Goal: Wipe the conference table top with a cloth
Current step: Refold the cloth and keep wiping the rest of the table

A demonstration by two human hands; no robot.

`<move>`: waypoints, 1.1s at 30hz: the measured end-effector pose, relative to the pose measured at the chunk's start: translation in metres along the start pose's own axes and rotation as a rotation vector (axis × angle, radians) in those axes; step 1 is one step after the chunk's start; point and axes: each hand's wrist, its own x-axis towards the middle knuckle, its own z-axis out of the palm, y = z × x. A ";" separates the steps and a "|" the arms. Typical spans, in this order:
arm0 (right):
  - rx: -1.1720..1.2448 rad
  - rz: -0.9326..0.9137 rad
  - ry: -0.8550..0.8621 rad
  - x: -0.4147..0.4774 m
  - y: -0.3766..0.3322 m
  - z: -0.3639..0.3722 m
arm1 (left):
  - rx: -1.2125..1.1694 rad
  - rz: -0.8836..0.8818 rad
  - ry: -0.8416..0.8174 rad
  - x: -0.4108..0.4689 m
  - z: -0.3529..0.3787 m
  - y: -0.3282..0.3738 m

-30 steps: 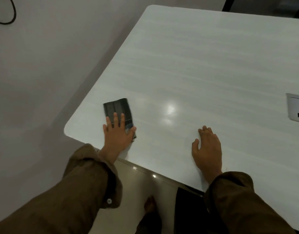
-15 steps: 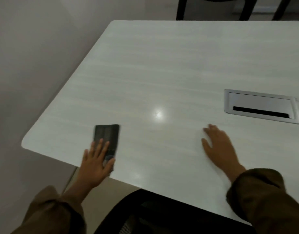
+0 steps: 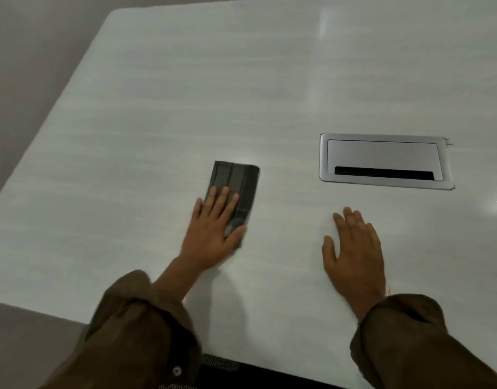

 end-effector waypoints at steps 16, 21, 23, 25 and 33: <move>-0.010 0.001 0.008 0.003 0.002 0.004 | -0.073 -0.478 0.029 0.162 -0.036 -0.073; -0.023 0.019 -0.009 0.003 0.003 0.002 | -0.047 -0.117 -0.051 0.242 -0.023 0.047; -0.038 0.032 -0.008 0.003 0.000 0.002 | -0.045 -0.033 -0.046 0.249 -0.019 0.069; -0.037 0.039 -0.015 0.005 0.001 0.001 | -0.044 0.022 -0.040 0.247 -0.019 0.069; -0.021 0.042 -0.029 0.003 0.000 -0.001 | -0.031 -0.167 -0.011 0.159 -0.031 -0.076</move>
